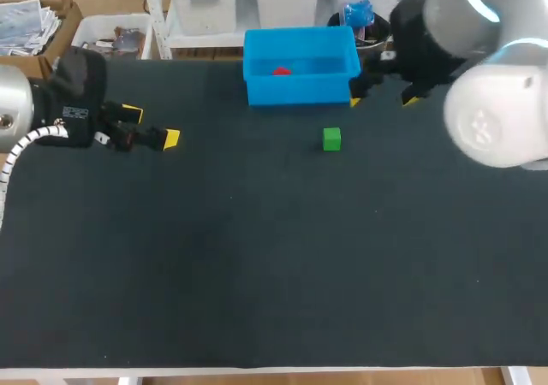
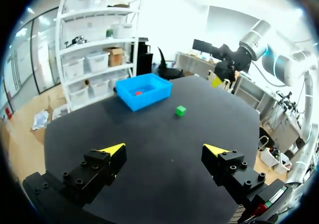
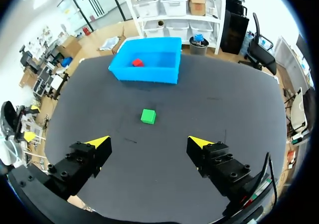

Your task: Use the left arm to pick the red cube and place it into the blue plastic box first, then use the right arm to grasp the green cube and put it into the same blue plastic box after the first action is fully finished.

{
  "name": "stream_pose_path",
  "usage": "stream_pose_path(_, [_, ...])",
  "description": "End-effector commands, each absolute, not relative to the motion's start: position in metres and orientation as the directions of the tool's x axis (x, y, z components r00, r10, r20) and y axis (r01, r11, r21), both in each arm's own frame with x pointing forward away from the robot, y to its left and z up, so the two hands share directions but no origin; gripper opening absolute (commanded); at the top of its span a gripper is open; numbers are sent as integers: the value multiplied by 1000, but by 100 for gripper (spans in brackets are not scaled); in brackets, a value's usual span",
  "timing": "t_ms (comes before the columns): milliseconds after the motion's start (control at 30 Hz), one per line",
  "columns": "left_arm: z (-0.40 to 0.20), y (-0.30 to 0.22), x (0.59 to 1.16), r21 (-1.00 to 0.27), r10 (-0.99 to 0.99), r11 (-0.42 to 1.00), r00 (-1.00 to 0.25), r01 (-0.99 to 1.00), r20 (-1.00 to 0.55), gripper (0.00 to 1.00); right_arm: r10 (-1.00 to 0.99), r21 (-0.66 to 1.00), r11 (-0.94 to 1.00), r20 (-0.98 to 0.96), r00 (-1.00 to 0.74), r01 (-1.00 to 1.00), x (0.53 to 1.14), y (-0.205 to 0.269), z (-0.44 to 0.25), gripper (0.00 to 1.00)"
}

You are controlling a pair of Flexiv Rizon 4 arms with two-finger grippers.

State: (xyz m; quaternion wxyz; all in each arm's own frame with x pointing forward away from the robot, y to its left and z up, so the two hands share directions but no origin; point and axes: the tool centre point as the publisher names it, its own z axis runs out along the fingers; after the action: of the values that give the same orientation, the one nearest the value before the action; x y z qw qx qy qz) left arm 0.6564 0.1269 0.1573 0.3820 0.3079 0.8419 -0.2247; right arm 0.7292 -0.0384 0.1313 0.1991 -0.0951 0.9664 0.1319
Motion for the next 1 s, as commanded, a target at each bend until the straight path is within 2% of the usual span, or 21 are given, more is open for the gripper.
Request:
stream_pose_path(33, [155, 129, 656, -145, 341, 705, -512, 694, -789, 100, -146, 127, 969, -393, -908, -211, 739, -22, 118, 100])
stream_pose_path(667, [155, 129, 656, -145, 341, 705, -512, 694, -789, 100, -173, 50, 978, -340, -924, -202, 756, -7, 80, 100])
stream_pose_path(1000, [155, 129, 656, -145, 341, 705, -512, 694, -789, 100, -146, 114, 972, -383, -912, -204, 773, 6, 75, 100])
